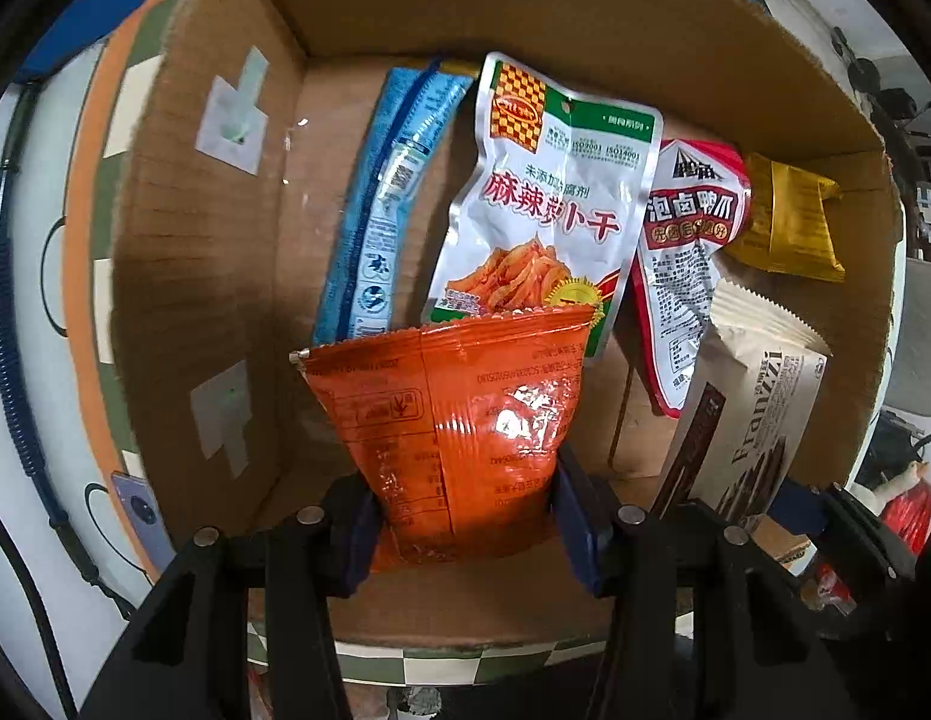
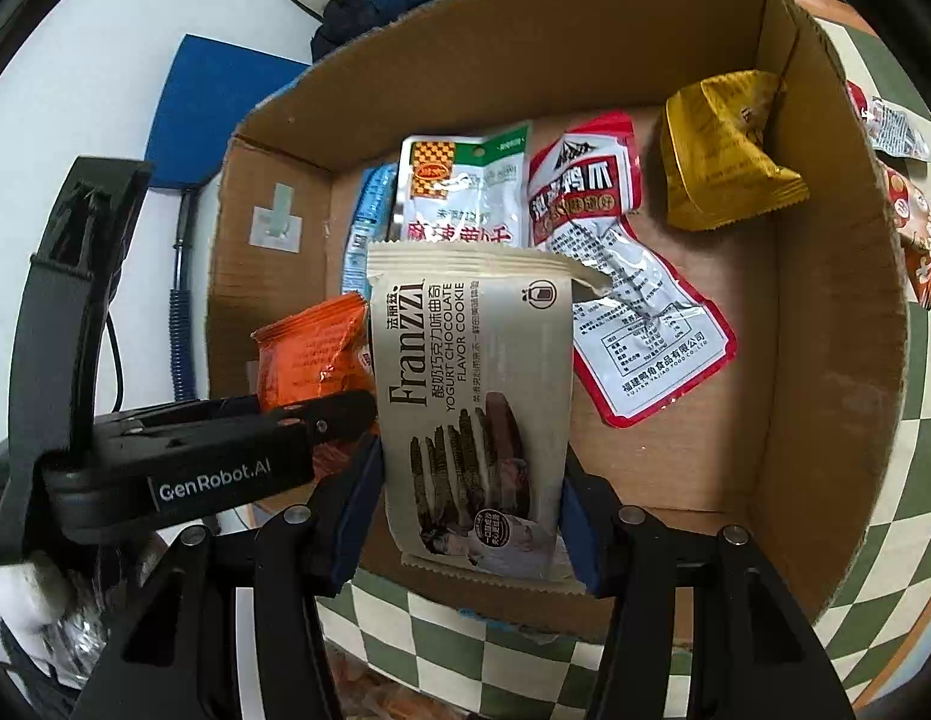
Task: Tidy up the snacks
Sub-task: 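Lower both packs into the box and open both grippers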
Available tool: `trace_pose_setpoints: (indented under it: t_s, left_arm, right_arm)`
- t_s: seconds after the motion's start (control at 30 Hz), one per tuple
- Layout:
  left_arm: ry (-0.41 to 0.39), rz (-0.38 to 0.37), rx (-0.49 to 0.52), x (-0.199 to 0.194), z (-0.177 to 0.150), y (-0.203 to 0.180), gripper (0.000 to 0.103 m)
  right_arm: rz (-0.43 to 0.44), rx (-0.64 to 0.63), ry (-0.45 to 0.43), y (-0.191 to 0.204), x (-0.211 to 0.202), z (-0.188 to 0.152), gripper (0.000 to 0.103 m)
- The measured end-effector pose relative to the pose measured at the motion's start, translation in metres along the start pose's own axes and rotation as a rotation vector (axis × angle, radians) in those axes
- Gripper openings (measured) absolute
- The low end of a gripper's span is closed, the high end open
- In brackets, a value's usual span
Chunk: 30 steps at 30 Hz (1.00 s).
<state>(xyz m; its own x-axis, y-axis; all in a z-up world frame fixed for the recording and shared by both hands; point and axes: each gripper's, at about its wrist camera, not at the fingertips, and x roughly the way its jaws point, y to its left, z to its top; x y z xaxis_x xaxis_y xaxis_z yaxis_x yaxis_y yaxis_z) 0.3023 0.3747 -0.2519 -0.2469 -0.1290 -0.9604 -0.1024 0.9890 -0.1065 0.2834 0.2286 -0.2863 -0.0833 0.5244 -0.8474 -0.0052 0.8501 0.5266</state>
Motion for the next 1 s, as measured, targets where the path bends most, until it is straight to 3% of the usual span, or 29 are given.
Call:
trace_pose_setpoints:
  t_s: [0.4, 0.5, 0.63, 0.77, 1.0]
  left_arm:
    - [0.032, -0.008, 0.01, 0.008, 0.008, -0.014, 0.049]
    - [0.027, -0.024, 0.001, 0.007, 0.007, -0.011, 0.049]
    - [0.014, -0.025, 0.004, 0.002, 0.004, -0.01, 0.051]
    - [-0.002, -0.03, 0.012, -0.008, -0.003, -0.012, 0.061]
    - [-0.039, -0.033, 0.018, -0.023, -0.022, -0.018, 0.062]
  right_arm:
    - [-0.021, 0.017, 0.048, -0.003, 0.019, 0.006, 0.059]
    - [-0.045, 0.009, 0.05, -0.001, 0.022, 0.009, 0.077]
    - [-0.051, 0.004, 0.051, -0.003, 0.021, 0.01, 0.089]
    - [-0.072, -0.018, 0.046, 0.0, 0.017, 0.008, 0.089]
    - [-0.092, -0.044, 0.026, 0.005, 0.004, 0.001, 0.09]
